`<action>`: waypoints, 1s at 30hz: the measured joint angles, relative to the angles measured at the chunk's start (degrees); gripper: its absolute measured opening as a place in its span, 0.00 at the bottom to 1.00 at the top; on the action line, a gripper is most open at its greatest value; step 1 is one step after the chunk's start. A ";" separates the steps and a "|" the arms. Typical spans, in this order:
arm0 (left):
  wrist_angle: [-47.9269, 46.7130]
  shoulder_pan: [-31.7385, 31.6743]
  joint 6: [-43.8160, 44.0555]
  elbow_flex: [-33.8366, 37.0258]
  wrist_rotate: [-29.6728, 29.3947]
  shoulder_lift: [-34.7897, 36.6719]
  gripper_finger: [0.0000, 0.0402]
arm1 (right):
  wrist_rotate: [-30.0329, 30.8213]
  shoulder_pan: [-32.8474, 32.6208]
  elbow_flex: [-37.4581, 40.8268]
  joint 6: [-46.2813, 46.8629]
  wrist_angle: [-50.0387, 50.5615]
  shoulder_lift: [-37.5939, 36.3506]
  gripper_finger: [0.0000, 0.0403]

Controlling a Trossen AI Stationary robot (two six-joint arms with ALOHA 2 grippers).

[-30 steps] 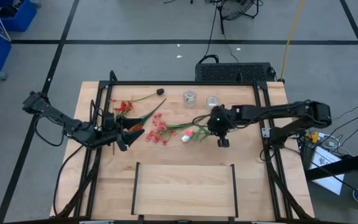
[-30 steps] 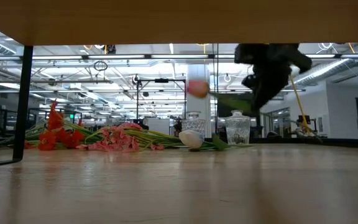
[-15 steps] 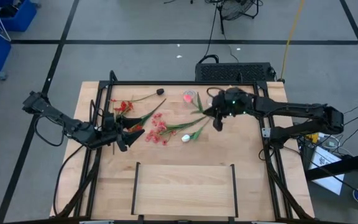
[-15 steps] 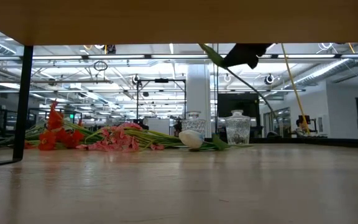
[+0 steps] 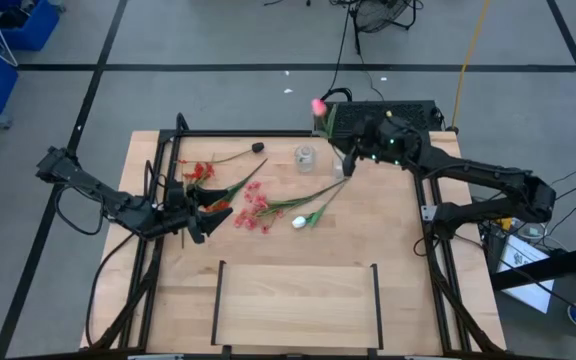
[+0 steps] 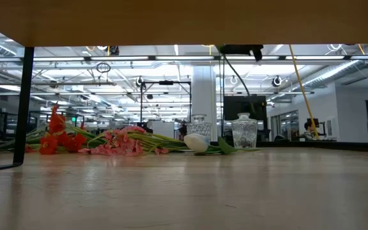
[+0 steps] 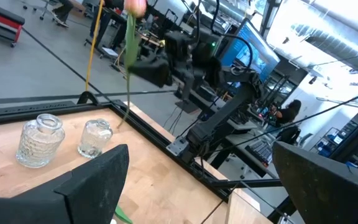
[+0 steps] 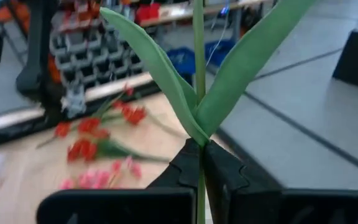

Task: Pick and place flowers into a vace then onto a shelf
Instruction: Put the pink tulip into the right transparent vase

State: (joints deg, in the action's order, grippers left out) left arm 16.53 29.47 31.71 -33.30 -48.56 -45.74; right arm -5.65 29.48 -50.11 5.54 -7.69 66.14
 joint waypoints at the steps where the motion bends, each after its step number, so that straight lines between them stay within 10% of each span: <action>1: 0.01 0.00 -0.17 0.00 0.00 0.00 0.99 | 0.00 0.60 0.00 0.44 -1.04 0.00 0.00; 30: -0.01 0.00 -2.70 0.00 -0.98 0.00 0.99 | -0.54 4.93 -0.07 5.36 -8.39 7.54 0.00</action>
State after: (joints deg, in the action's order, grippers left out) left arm 16.51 29.47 29.01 -33.30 -49.54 -45.74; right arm -6.19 34.41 -50.17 10.90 -16.08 73.68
